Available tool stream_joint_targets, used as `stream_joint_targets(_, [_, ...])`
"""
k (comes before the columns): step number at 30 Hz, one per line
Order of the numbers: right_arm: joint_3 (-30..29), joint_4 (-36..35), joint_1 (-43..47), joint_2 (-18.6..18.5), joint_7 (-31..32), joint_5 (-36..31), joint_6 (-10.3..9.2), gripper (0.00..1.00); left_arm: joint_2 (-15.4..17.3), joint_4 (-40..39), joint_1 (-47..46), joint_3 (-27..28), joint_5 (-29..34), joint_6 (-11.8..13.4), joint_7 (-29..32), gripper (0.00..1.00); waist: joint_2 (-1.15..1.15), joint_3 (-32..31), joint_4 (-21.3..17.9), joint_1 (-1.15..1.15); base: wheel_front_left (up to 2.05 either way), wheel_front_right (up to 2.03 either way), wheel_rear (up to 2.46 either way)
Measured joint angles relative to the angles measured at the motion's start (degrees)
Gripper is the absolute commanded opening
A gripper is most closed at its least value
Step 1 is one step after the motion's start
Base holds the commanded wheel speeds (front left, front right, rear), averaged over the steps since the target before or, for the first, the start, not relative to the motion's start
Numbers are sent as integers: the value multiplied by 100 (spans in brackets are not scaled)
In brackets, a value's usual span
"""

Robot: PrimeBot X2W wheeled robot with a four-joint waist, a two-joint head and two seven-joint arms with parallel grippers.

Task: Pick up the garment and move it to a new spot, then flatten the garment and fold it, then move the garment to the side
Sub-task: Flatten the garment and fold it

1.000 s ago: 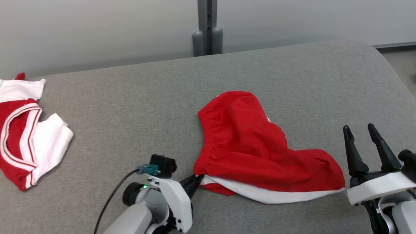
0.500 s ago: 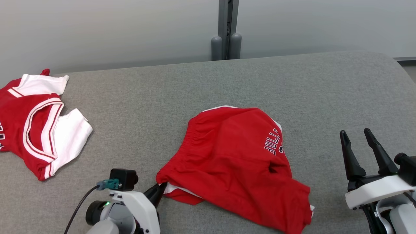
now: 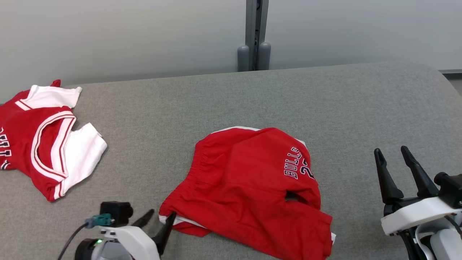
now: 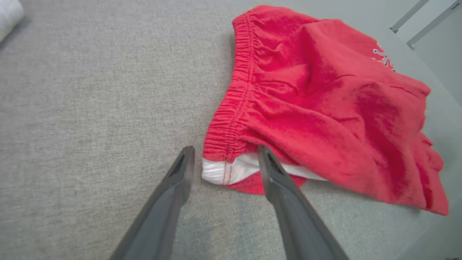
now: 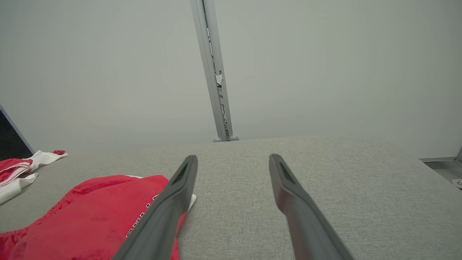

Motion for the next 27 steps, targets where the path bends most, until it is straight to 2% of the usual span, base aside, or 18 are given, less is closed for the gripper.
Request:
stream_joint_targets(4, [13,-9,55,-18,0,18,0,100,267,-417,177,231,57,283,-200,100,0,-55,-16,0,0,0,0])
stream_joint_targets(8, [-12,-33,128,-36,0,19,0,100,483,-984,336,480,341,728,-600,100,0,-103,-16,0,0,0,0])
stream_joint_targets(11, [22,-60,144,-49,0,-4,0,100,477,-1304,364,680,493,939,-1082,100,0,-133,-6,0,0,0,0])
stream_joint_targets(15, [174,-137,343,-80,93,4,0,100,286,-1441,424,862,688,1229,-1745,100,0,-173,21,0,0,0,0])
stream_joint_targets(19, [724,-327,651,-189,879,399,1,100,116,-1407,520,935,694,1221,-2011,100,0,-194,8,0,0,0,0])
stream_joint_targets(27, [1278,-734,787,-476,2253,1118,0,100,76,-1225,533,973,701,1171,-2109,100,0,-225,-70,0,0,0,0])
